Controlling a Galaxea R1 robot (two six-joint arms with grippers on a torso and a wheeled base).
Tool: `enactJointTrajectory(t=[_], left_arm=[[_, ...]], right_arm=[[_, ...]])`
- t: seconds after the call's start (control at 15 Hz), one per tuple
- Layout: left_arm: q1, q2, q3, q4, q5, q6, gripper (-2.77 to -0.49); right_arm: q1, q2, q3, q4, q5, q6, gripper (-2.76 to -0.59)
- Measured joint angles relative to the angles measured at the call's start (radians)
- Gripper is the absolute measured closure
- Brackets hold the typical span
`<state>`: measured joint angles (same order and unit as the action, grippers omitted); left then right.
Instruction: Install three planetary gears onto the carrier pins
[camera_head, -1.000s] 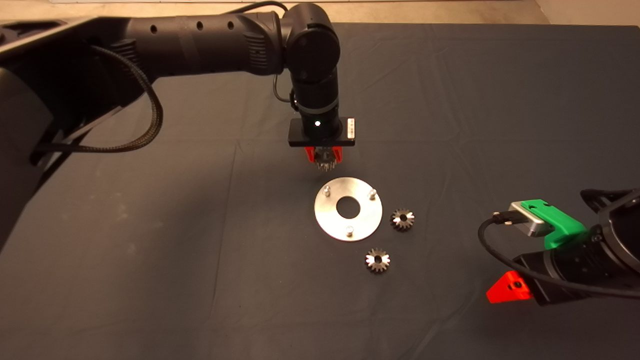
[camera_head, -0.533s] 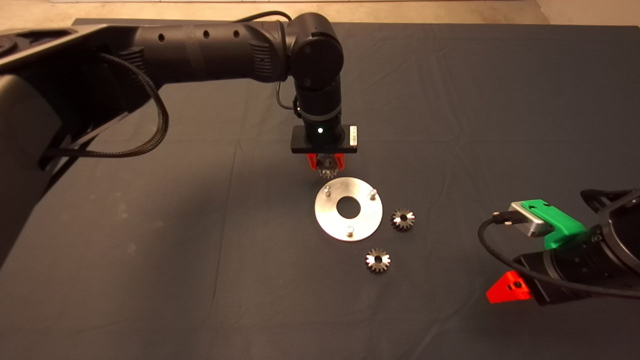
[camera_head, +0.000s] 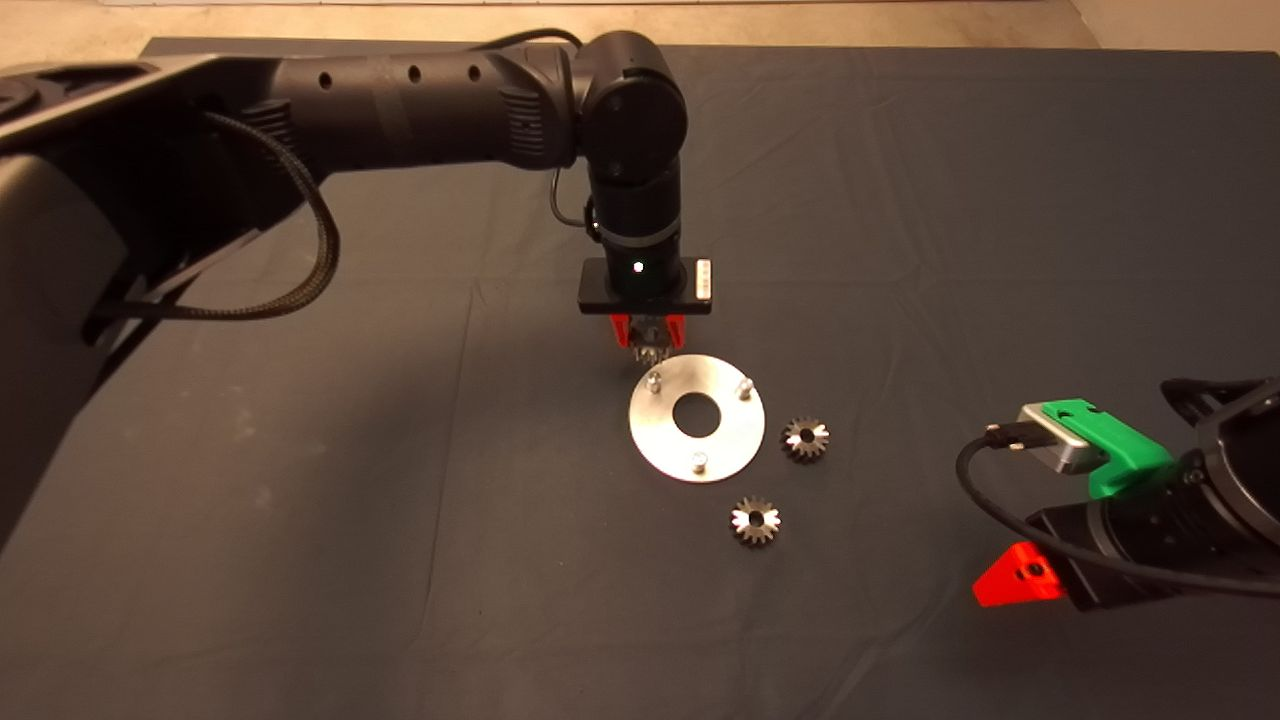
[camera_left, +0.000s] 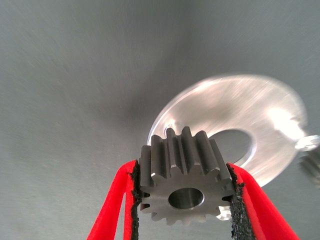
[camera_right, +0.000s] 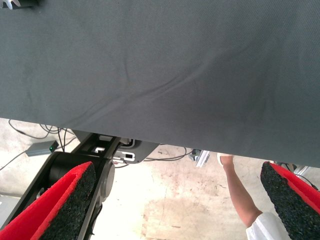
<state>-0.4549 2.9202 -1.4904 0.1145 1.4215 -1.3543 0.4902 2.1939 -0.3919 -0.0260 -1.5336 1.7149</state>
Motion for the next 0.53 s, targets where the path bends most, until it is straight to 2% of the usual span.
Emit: enactJointTrajectory(t=[0.07,0.53], left_arm=[[0.006,0.0,0.0,-0.001,0.001,0.0,-0.89],[0.006,0.007,0.0,-0.001,0.002,0.002,-0.88]], right_arm=[[0.0,0.0,0.0,0.0,0.0,0.0,-2.46],[0.0,0.0,0.0,0.0,0.0,0.0,-2.46]])
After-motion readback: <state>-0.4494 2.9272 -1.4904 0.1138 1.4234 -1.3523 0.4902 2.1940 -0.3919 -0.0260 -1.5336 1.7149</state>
